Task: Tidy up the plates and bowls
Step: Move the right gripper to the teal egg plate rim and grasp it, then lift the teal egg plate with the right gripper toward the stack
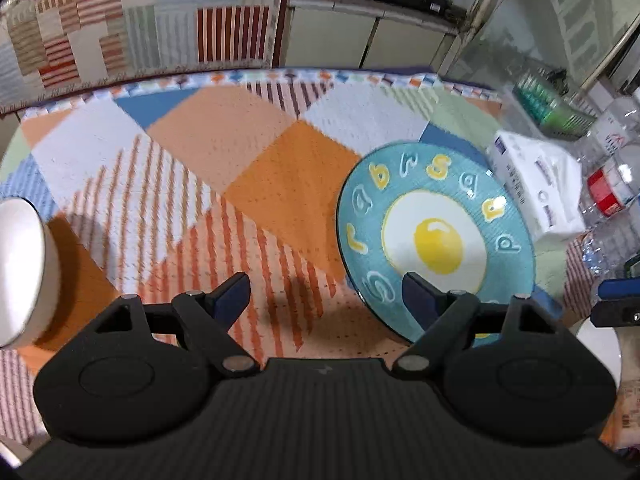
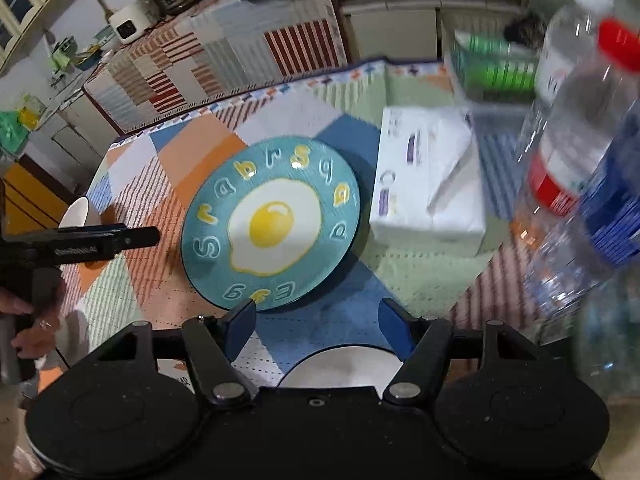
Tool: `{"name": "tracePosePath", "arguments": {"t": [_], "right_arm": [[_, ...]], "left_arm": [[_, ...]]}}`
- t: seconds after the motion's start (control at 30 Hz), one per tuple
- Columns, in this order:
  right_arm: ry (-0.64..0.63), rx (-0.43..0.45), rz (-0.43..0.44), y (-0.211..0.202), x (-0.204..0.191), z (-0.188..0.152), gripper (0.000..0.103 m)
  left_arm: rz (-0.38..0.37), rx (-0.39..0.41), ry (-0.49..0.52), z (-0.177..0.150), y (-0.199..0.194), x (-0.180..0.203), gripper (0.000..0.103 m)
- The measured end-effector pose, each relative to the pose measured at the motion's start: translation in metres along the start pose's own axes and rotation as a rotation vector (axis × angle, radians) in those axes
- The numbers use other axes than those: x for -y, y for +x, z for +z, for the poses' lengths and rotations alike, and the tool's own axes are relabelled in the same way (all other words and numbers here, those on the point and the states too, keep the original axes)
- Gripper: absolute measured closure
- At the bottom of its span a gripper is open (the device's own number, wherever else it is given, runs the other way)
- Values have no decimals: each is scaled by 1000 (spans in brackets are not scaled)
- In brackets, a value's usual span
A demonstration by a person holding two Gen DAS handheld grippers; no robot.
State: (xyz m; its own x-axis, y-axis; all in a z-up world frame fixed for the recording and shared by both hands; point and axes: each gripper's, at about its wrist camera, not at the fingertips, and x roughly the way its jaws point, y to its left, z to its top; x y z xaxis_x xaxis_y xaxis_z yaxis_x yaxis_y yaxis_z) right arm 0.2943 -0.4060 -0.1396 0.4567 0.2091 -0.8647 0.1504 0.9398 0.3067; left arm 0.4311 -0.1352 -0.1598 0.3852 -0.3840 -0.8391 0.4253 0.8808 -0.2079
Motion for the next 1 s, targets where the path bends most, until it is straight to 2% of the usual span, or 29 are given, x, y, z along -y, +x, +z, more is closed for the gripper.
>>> {"name": "tracePosePath", "arguments": {"t": [0.07,0.2,0.37,0.53,0.6,0.63,0.67,0.7,0.77,0.8,0.87,0.93,1.0], "right_arm": [[38,-9,27,11,3,1,31],[68,-8,6,39,9,6,32],[171,17,22,63,23,9,41],[226,49,32,77,28,16,53],[235,56,28,82,27,19,57],[230,55,22,85,26,20,65],[219,56,15,88,24,21,70],[207,60,-3,90,22,20,85],[202,104,-32,90,18,17,84],[201,120,-40,89,16,14,83],[186,123,-42,88,16,14,83],[226,117,10,84,22,14,88],[205,135,46,75,21,13,89]], "left_arm": [[-2,-9,-12,-2,8,0,23],[19,15,-17,-7,16,4,23],[44,11,-55,-7,29,5,34],[30,-11,-108,-6,39,-1,44],[1,-14,-137,-6,42,-5,50],[-16,-16,-141,-6,42,-5,59],[-47,-18,-153,-6,42,-6,75],[-85,-23,-174,-7,43,-7,82],[-119,-32,-205,-6,44,-7,93],[-121,-34,-205,-6,44,-5,93],[-77,-39,-170,-6,40,3,92],[-51,-29,-140,-6,32,8,91],[-49,-16,-119,-7,20,9,91]]}}
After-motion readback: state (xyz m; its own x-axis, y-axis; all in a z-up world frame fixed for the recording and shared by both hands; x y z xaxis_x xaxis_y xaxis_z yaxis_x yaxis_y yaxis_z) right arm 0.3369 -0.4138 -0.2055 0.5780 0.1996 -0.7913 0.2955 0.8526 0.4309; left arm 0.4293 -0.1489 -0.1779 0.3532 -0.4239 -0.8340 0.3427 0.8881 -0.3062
